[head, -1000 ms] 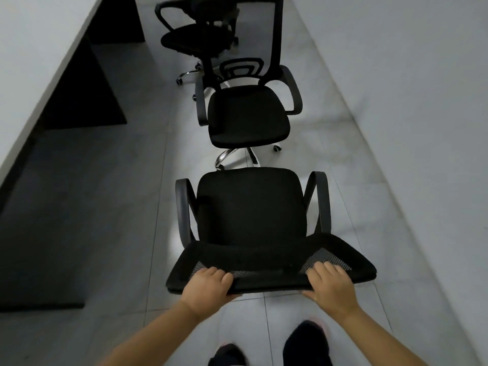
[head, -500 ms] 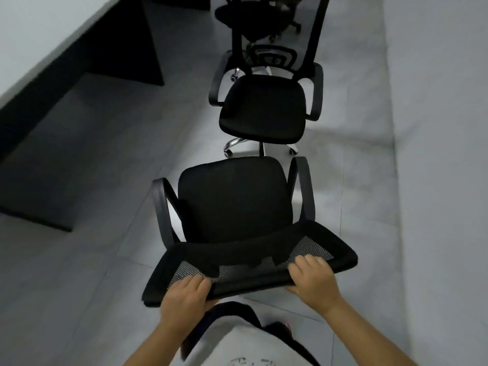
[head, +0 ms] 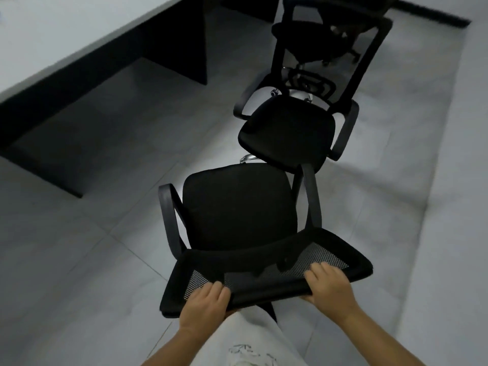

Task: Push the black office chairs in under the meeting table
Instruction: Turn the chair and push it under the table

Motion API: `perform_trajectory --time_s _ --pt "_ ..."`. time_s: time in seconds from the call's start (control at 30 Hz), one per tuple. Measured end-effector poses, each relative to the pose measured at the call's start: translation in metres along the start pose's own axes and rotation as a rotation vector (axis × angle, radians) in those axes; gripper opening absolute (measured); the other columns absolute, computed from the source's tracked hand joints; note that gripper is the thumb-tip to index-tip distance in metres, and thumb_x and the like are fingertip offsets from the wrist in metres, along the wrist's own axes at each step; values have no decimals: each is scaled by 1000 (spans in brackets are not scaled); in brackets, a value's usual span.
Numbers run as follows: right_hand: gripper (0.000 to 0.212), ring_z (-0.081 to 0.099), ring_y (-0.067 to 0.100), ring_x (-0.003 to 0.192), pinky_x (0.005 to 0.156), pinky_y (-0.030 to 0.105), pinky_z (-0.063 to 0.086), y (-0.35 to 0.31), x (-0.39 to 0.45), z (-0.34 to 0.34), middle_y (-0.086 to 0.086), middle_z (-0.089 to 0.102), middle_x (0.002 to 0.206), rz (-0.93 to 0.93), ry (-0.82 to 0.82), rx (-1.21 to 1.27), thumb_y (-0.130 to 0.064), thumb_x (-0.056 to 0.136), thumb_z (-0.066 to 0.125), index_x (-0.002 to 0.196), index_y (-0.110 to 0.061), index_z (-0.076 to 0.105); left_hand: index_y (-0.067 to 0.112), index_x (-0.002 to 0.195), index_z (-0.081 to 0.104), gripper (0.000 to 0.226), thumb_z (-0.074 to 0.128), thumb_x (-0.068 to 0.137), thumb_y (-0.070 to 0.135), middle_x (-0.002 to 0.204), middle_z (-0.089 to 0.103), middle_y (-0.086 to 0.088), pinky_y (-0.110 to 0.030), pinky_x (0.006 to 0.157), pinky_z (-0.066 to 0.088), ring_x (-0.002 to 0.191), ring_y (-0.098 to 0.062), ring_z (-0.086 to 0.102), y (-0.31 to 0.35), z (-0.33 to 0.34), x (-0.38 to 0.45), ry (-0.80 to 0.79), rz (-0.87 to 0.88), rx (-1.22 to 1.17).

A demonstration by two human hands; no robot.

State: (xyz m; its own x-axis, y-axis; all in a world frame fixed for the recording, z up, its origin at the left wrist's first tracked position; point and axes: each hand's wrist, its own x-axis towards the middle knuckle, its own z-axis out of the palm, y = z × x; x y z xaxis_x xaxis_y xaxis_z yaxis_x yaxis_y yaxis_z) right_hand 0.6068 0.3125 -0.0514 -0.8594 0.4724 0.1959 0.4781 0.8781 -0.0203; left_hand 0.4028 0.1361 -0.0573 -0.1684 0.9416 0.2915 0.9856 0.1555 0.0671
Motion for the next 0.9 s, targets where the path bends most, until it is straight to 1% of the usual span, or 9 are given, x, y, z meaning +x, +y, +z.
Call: perform_trajectory --time_s 0.07,0.17,0.33,0.43,0.5,0.6,0.67,0.73,0.9 --pt "73 49 13 48 43 17 35 11 7 -3 -3 54 53 -35 -63 45 -50 30 84 72 -19 32 20 68 34 32 27 93 39 47 53 5 -16 41 37 40 -12 51 7 6 4 27 -29 -4" --pt "73 46 13 47 42 17 34 23 10 1 -4 52 51 -80 -81 89 -45 27 85 71 -20 32 22 71 34 38 18 94 48 50 55 6 -16 54 33 44 -11 52 12 11 7 30 -80 36" --pt "49 47 14 48 44 18 35 32 8 8 -2 53 52 -213 -18 109 -39 30 87 59 -18 53 22 67 42 28 51 61 48 53 53 6 -24 59 24 49 -12 48 25 10 4 -77 -189 90" --pt "46 46 13 51 49 18 31 41 5 8 -4 54 54 -287 -33 98 -40 26 86 57 -19 59 18 56 53 47 85 34 43 52 54 4 -26 59 24 45 -16 52 47 5 6 -168 -317 125" --pt "44 49 13 50 46 18 35 54 0 7 -4 55 55 -330 -25 102 -40 28 85 57 -19 61 17 53 53 51 88 27 44 51 54 3 -27 59 23 46 -16 51 69 5 5 -192 -401 136" --pt "16 47 16 56 49 18 34 84 -8 5 -1 54 54 -427 84 146 -32 58 62 57 -16 60 20 67 40 40 63 57 52 51 53 4 -26 58 23 58 -13 41 115 9 2 -128 -477 119" --pt "15 34 17 62 56 26 28 109 -12 7 1 54 53 -511 136 156 -28 63 45 65 -16 54 22 70 31 34 42 63 54 52 53 6 -25 59 23 58 -12 39 149 16 0 -107 -532 109" --pt "15 31 17 63 56 27 24 133 -10 12 0 54 54 -611 182 136 -29 61 51 70 -18 44 22 70 35 32 40 63 53 52 53 6 -23 58 25 59 -13 39 180 24 1 -84 -582 85" --pt "55 46 18 50 52 23 28 171 10 16 0 53 54 -719 107 115 -21 41 85 71 -18 39 20 60 53 33 39 68 49 52 55 5 -20 53 29 45 -13 51 212 23 28 -75 -662 188"
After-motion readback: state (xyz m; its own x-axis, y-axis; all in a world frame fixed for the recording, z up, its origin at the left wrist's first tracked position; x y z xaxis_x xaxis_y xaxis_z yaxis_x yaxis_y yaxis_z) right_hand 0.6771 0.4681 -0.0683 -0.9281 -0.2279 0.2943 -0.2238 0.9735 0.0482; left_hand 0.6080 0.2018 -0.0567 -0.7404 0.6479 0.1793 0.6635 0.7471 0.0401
